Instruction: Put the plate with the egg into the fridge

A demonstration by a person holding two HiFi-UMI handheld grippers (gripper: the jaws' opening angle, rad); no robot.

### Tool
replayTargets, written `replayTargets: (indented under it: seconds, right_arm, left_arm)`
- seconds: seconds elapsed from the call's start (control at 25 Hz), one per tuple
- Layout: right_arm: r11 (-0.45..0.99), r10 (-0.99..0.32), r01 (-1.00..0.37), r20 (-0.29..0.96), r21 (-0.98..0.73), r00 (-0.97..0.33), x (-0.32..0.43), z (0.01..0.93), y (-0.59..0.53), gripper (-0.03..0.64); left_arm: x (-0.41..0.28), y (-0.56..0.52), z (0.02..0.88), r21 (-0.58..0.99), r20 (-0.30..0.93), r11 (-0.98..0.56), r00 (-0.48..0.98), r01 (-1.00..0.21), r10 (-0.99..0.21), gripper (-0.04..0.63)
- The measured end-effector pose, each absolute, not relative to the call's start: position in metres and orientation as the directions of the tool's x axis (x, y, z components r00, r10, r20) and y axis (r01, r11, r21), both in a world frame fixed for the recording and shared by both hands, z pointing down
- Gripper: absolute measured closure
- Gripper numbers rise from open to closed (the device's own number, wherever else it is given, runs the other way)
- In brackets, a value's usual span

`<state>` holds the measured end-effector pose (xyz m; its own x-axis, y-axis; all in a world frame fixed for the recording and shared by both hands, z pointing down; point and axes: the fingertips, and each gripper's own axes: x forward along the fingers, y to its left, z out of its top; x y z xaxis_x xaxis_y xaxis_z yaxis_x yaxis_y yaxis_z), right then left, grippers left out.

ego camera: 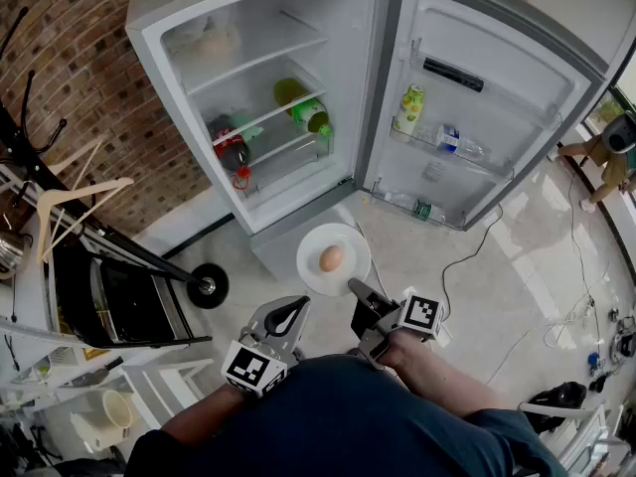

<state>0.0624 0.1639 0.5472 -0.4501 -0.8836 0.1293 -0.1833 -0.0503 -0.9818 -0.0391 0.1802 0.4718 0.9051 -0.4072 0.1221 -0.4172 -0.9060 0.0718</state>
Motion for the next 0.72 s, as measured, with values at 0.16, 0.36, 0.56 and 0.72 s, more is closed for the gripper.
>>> replayTargets:
  seconds: [0.16, 0.36, 0.56, 0.72]
  right_arm:
    - [-0.058, -0.881, -0.187, 0.138, -0.981, -0.452, 0.064, 0.546, 0.169, 0.595]
    - [-0.056, -0.880, -0.171, 0.129, -0.984, -0.458, 0.064, 0.545, 0.171, 0.595]
    - [-0.059, -0.877, -0.180, 0.137, -0.982, -0.460, 0.068, 0.545, 0.171, 0.595]
    - [-0.051, -0.868, -0.177, 0.132, -0.983, -0.479, 0.072, 0.544, 0.173, 0.595]
  left_arm:
    - [-0.038, 0.184, 0.471, 0.079, 0.126, -0.903, 0.903, -0.422, -0.411, 0.591]
    - [-0.036, 0.187, 0.471, 0.080, 0.122, -0.901, 0.902, -0.426, -0.415, 0.591]
    - [-0.033, 0.189, 0.469, 0.076, 0.126, -0.895, 0.895, -0.439, -0.428, 0.591]
    - [-0.026, 0.193, 0.467, 0.071, 0.133, -0.888, 0.887, -0.454, -0.443, 0.591]
